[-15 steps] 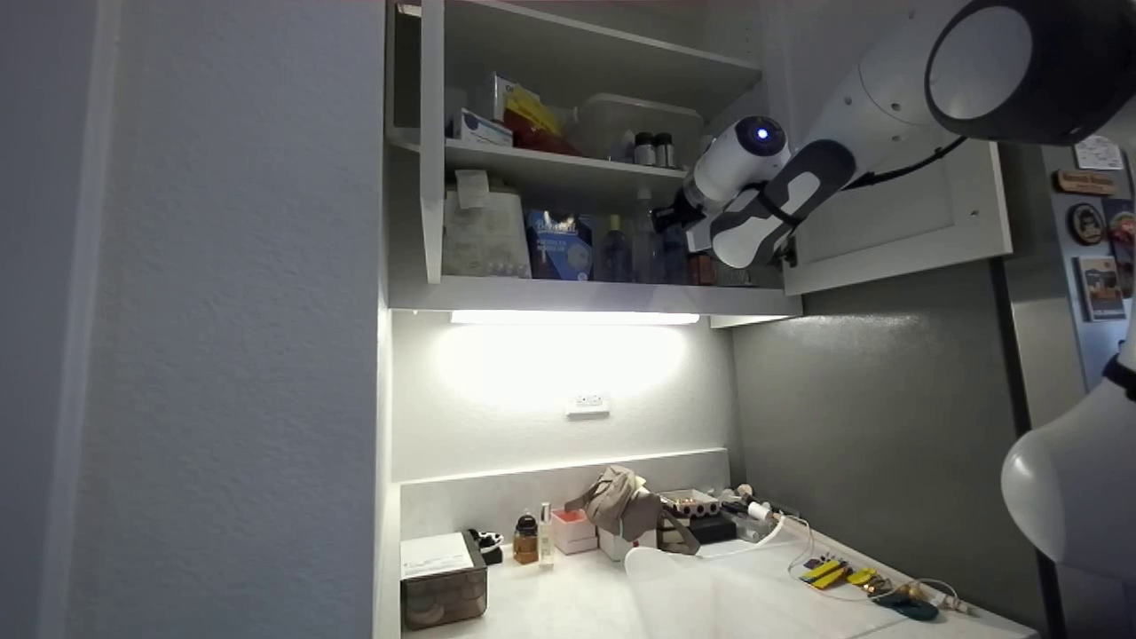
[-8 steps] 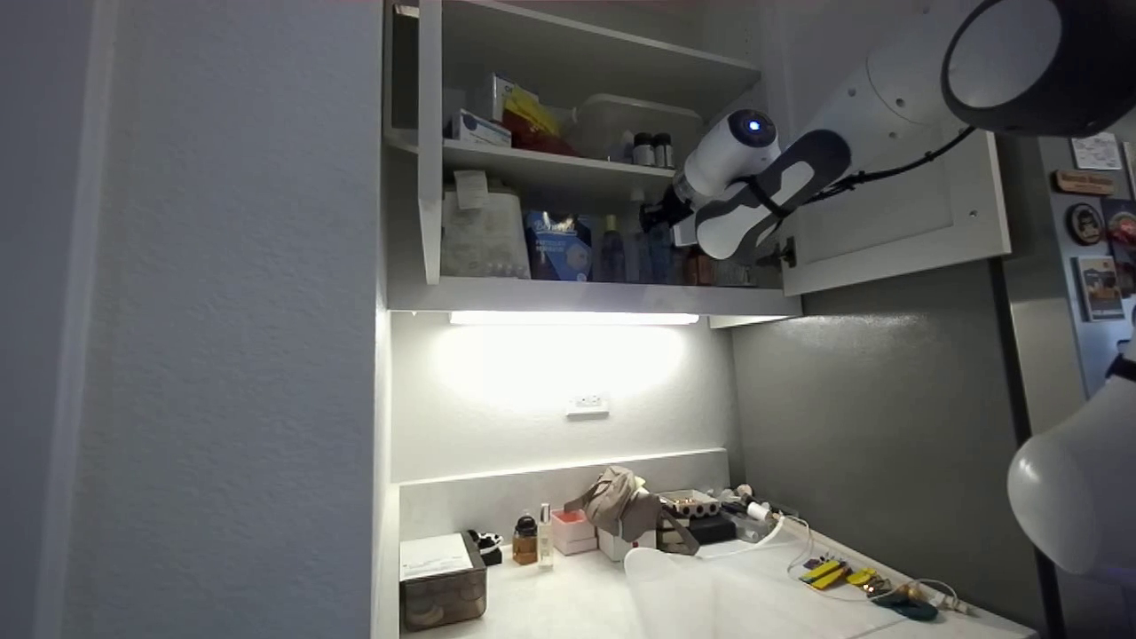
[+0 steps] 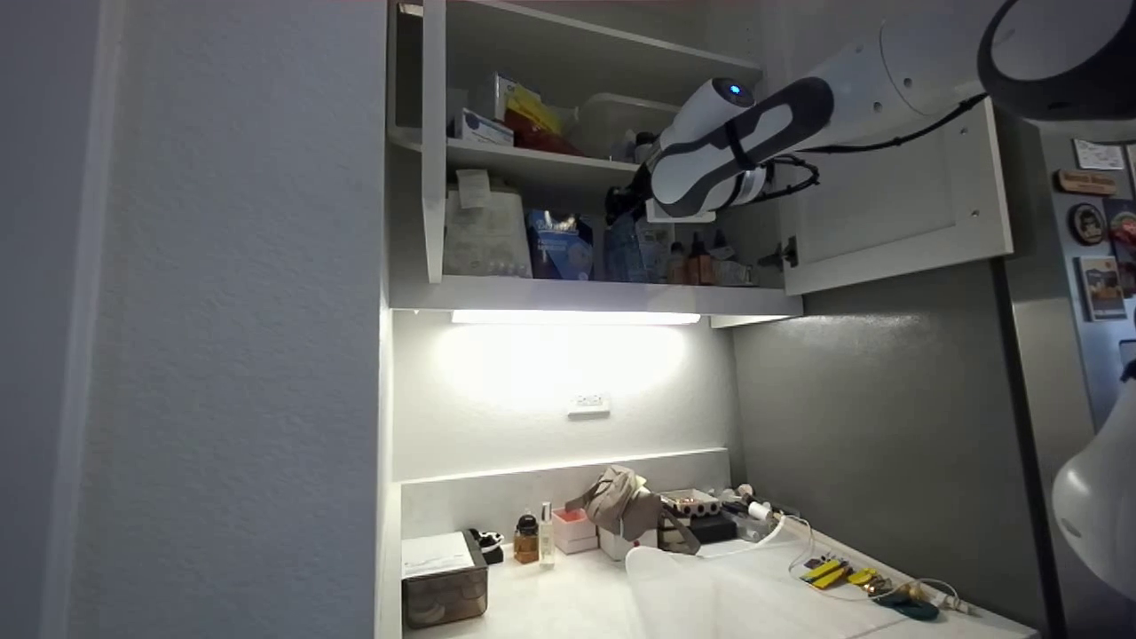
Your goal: Move the blue bottle to the left side of the cabinet
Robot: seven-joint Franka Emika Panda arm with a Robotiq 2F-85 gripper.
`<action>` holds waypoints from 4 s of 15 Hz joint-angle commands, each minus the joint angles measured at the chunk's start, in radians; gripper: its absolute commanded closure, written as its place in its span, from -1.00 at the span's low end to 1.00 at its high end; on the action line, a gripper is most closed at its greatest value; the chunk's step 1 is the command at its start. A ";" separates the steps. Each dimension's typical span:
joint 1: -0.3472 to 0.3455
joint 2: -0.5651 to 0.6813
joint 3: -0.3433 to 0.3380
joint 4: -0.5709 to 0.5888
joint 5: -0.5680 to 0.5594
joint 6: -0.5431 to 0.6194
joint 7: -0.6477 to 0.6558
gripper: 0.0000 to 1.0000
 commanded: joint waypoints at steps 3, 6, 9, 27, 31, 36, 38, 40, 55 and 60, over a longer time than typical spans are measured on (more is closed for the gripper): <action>0.119 -0.030 -0.093 0.058 0.201 -0.125 -0.197 0.43; 0.129 -0.044 -0.118 0.080 0.243 -0.180 -0.245 0.43; 0.206 -0.049 -0.202 0.102 0.206 -0.232 -0.230 0.43; 0.353 0.027 -0.349 0.299 0.342 -0.647 -0.394 0.43; 0.342 0.064 -0.363 0.389 0.375 -0.841 -0.470 0.43; 0.335 0.107 -0.366 0.470 0.386 -0.954 -0.513 0.43; 0.341 0.117 -0.374 0.488 0.419 -1.005 -0.544 0.43; 0.338 0.131 -0.377 0.518 0.446 -1.075 -0.577 0.43; 0.330 0.013 -0.399 0.490 0.404 -1.375 -0.649 0.43; 0.350 -0.054 -0.382 0.447 0.411 -1.449 -0.678 0.43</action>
